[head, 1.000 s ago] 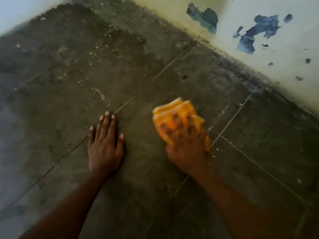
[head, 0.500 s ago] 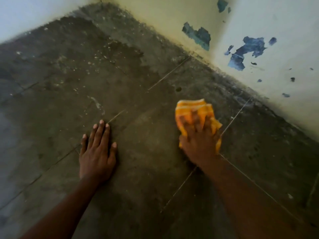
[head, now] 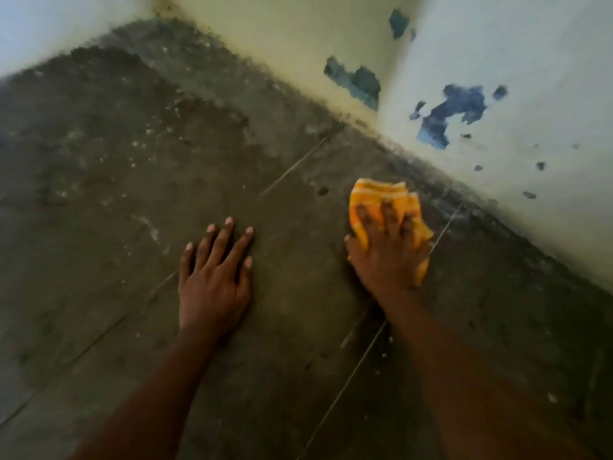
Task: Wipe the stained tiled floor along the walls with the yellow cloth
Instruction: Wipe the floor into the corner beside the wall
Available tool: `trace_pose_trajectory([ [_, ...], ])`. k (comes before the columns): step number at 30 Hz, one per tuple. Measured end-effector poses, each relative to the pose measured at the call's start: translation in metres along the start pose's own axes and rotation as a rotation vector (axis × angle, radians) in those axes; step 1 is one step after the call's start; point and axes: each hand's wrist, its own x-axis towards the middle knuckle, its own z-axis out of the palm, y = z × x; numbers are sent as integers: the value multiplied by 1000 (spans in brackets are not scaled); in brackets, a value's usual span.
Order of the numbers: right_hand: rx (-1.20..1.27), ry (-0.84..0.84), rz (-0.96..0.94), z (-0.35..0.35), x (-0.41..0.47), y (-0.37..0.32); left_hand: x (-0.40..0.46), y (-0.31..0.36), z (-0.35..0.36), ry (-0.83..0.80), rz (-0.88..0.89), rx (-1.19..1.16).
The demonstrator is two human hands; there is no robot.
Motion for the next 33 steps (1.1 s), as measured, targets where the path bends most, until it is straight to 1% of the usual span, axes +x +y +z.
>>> trace_pose_trajectory([
  [2,-36,61,-138,6,-32,-14,-1,3,-2,2,-21,-13],
  [3,-52,73,-252,3,-50,-14,3,5,-5,-7,-26,-15],
  [5,-89,77,-456,-2,-71,9,3,8,-8,-17,-29,-14],
  [6,-122,63,-498,-11,-70,25,3,7,-9,-20,-22,-11],
  [7,-180,81,-470,-15,-60,43,5,6,-9,-25,-16,-8],
  [9,-210,110,-247,-19,-26,64,5,5,-6,-30,-8,0],
  [11,-50,90,2,-18,18,53,5,4,-1,-17,-15,11],
  [12,34,65,95,-17,36,36,5,3,0,-16,-14,11],
  [13,89,32,149,-15,45,19,5,4,0,-20,-9,11],
  [14,116,4,134,-11,46,0,4,4,0,-24,-4,9],
  [16,73,-14,-30,-3,24,-27,3,4,-2,-21,-10,12],
  [18,2,-11,-226,0,-14,-30,4,6,-5,-18,-14,13],
  [19,-19,-6,-290,-4,-31,-24,3,7,-6,-20,-17,9],
  [20,-35,11,-307,-8,-40,-13,3,6,-6,-21,-15,9],
  [21,-45,9,-291,-15,-39,-1,2,6,-7,-21,-16,10],
  [22,-66,8,-235,-22,-31,11,3,4,-7,-18,-17,8],
  [24,-103,5,2,-26,-3,23,4,2,-3,-14,-4,7],
  [26,-19,112,198,-27,33,15,6,1,1,-8,5,10],
  [27,31,150,241,-27,52,4,9,1,2,1,4,7],
  [28,79,143,254,-22,65,-5,10,0,3,2,-1,7],
  [30,83,42,203,-15,69,-16,7,3,1,-6,-1,7],
  [31,62,16,132,-11,66,-19,5,2,-1,-2,-5,7],
  [33,14,23,-44,-12,52,-11,4,2,-1,-13,-8,0],
])
